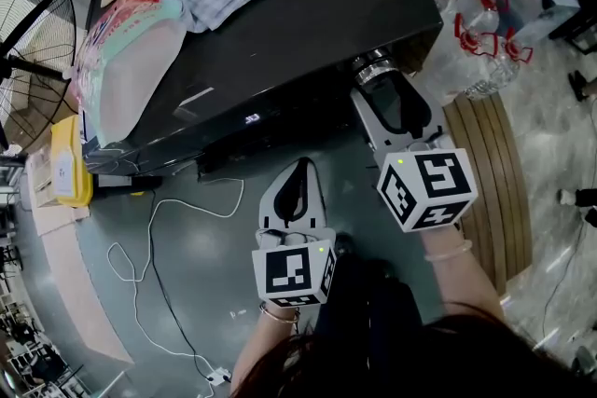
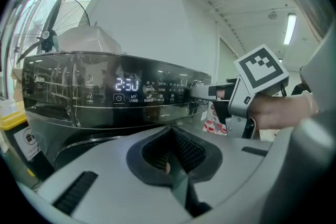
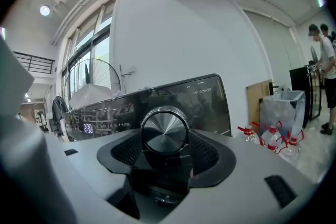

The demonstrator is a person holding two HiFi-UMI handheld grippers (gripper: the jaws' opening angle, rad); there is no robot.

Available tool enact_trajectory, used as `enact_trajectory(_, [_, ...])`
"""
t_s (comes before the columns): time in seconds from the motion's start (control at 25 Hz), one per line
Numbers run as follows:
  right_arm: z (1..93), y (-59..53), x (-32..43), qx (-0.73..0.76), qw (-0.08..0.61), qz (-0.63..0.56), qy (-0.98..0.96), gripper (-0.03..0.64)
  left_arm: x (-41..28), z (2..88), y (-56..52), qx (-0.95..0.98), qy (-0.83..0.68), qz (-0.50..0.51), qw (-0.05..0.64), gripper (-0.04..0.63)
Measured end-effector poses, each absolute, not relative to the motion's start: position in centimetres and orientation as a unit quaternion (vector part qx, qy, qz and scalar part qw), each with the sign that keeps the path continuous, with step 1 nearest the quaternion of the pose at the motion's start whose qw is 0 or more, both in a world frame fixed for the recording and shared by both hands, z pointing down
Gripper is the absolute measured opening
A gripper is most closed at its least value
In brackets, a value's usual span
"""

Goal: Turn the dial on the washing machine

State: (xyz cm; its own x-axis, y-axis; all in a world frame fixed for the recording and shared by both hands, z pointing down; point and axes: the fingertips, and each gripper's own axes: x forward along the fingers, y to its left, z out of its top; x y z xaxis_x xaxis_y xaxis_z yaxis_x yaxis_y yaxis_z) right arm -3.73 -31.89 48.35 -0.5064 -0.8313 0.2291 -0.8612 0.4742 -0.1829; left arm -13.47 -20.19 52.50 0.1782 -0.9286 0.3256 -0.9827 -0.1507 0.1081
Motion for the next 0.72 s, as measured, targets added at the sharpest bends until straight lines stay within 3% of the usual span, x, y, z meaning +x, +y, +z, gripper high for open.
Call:
enact_trajectory(0.2, [48.17, -31.89, -3.75, 0.494, 0.066, 0.113, -0.859, 0.298, -13.45, 52.77, -19.94, 0.754, -0.632, 0.094, 0.150, 0.014])
enact_trajectory(0.56, [47.52, -31.62, -4.39, 0.490, 0.160, -0.036, -0.856, 0.311, -13.78, 53.09, -19.78, 0.755, -0.631, 0.097, 0.150, 0.014])
enact_trajectory(0.72, [47.49, -31.60, -4.44, 0.494, 0.161, -0.039, -0.854, 0.290, -13.87, 53.03, -19.80, 0.756, -0.630, 0.095, 0.151, 0.014])
